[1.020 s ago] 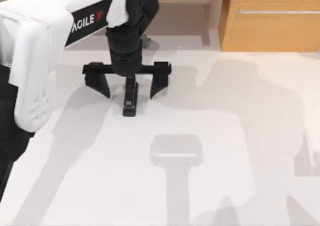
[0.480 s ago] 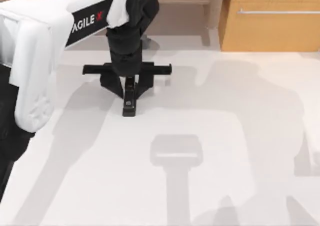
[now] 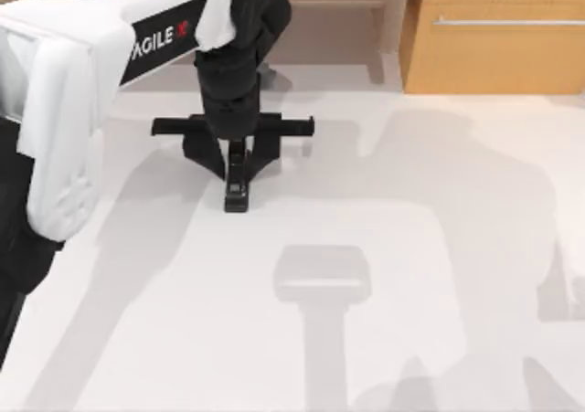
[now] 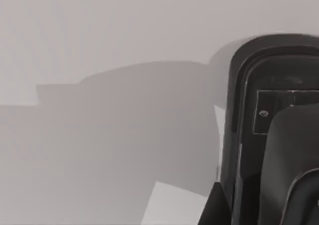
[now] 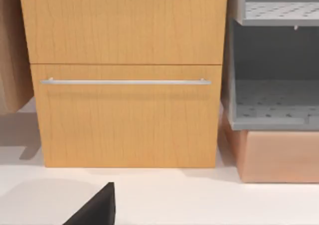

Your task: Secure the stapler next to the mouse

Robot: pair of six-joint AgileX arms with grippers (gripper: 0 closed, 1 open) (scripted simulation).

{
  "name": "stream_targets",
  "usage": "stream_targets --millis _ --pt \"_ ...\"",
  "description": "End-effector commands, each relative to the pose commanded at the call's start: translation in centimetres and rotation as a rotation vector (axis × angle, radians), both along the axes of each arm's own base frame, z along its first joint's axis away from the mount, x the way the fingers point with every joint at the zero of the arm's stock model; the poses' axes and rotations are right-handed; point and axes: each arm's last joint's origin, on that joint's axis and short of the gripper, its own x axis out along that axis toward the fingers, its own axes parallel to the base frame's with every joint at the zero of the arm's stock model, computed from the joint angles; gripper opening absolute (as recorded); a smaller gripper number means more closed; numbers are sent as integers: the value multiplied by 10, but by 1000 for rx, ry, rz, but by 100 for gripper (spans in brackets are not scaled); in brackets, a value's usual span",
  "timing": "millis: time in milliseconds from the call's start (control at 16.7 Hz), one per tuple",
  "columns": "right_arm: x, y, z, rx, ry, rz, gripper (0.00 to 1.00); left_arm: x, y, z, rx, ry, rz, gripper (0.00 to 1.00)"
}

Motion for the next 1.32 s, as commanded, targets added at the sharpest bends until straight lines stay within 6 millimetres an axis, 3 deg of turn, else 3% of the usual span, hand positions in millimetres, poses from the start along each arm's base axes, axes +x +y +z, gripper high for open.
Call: stream_targets --millis 240,600,960,1140,1320 --pt "0 0 0 0 0 0 100 1 1 2 -1 -2 1 0" --pt "0 0 0 0 0 0 100 0 1 30 0 0 1 0" --pt "0 0 0 0 0 0 100 2 2 35 -4 -11 -1 0" --pt "0 0 0 0 0 0 100 6 20 48 5 -20 -8 0" --pt "0 0 0 0 0 0 100 13 56 50 38 20 -13 0"
